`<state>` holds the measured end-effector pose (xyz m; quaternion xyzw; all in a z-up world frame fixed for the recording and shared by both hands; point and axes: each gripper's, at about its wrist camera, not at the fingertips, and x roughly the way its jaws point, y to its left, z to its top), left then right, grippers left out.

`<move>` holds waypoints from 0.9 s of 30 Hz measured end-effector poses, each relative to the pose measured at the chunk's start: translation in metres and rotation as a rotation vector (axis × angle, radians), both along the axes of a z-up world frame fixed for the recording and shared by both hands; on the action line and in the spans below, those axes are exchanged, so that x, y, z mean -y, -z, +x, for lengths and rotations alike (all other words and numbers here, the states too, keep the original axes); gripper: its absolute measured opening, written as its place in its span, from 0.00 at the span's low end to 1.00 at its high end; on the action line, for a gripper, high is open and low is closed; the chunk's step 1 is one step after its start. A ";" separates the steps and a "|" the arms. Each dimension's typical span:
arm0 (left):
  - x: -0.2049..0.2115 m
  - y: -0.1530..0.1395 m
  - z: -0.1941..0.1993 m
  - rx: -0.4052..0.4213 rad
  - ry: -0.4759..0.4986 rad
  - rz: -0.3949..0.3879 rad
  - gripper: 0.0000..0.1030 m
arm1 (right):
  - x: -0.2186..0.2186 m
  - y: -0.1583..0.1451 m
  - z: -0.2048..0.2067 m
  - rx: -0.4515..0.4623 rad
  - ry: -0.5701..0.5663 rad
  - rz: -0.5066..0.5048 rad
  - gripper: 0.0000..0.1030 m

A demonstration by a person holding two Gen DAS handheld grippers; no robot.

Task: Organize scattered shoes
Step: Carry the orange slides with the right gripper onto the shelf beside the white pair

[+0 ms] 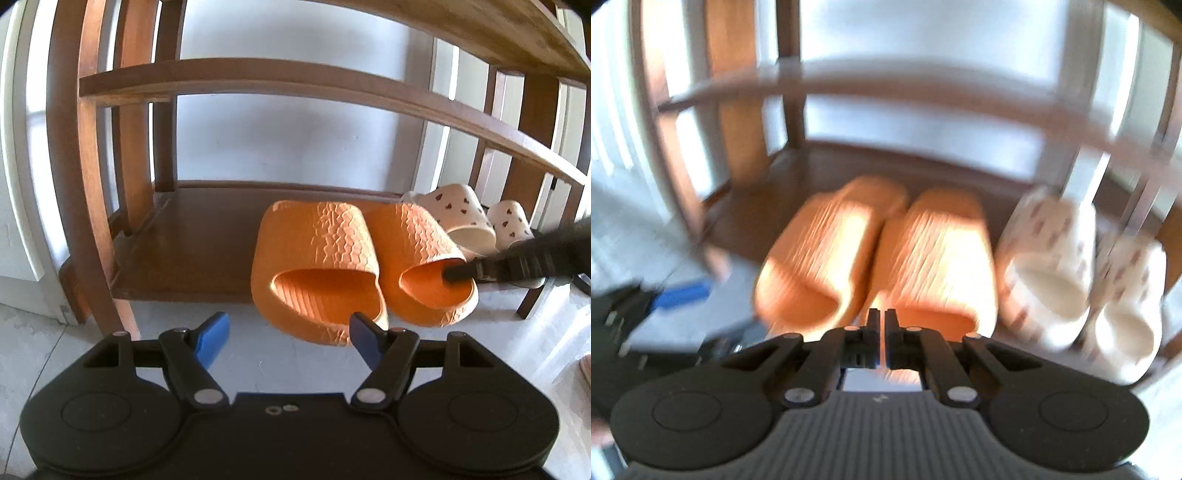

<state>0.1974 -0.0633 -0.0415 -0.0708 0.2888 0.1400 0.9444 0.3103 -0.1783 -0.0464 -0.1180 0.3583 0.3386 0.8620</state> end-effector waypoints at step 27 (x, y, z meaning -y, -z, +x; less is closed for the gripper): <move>-0.031 0.024 0.057 -0.051 -0.066 0.048 0.70 | -0.004 -0.009 0.036 -0.031 0.049 0.091 0.06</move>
